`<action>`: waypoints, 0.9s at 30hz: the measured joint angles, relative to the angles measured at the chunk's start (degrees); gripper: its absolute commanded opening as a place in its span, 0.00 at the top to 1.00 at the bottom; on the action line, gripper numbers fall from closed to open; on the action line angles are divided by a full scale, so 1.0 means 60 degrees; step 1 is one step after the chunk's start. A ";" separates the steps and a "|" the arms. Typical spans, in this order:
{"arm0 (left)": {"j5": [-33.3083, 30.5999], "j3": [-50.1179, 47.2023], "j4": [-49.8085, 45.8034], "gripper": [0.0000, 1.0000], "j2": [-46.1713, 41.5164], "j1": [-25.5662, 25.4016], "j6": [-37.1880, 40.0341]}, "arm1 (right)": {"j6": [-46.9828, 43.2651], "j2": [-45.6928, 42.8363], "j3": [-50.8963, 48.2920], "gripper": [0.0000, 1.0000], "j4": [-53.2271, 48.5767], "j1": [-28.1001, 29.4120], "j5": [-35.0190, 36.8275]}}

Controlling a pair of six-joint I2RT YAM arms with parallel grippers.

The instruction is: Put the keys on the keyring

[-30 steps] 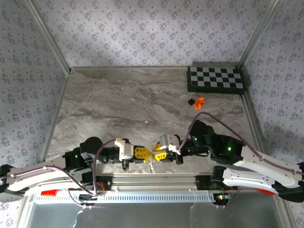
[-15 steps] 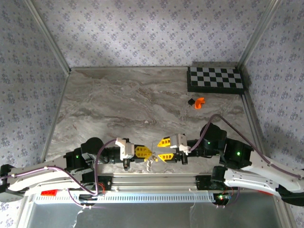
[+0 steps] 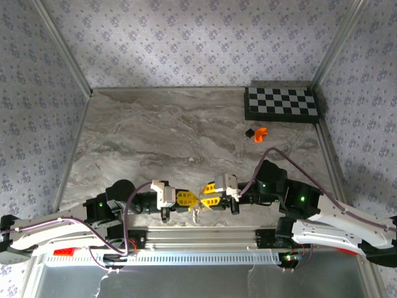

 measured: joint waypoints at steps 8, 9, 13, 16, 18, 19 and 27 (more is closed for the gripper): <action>-0.0168 -0.0018 0.0000 1.00 -0.0076 0.0004 -0.0022 | 0.0069 0.0164 0.0000 1.00 0.0058 0.0018 -0.0073; -0.0178 -0.0018 0.0000 1.00 -0.0084 0.0004 -0.0022 | 0.0029 0.0164 0.0000 1.00 0.0062 0.0022 -0.0076; -0.0350 -0.0015 -0.0069 0.90 -0.0076 0.0000 -0.0015 | -0.0018 0.0189 0.0051 1.00 -0.0055 0.0018 0.0040; -0.0729 0.0135 -0.0550 0.77 -0.0044 0.0000 0.0018 | -0.0193 0.0353 0.0302 1.00 -0.0561 0.0018 0.0364; -0.0962 0.0277 -0.0907 0.73 -0.0051 0.0004 0.0069 | -0.0299 0.0481 0.0528 1.00 -0.0994 0.0018 0.0634; -0.1060 0.0350 -0.1067 0.73 -0.0051 0.0004 0.0087 | -0.0346 0.0561 0.0678 1.00 -0.1246 0.0018 0.0743; -0.1745 0.1228 -0.2353 0.72 0.0149 0.0004 0.0339 | -0.0852 0.1534 0.2084 1.00 -0.3155 0.0015 0.1366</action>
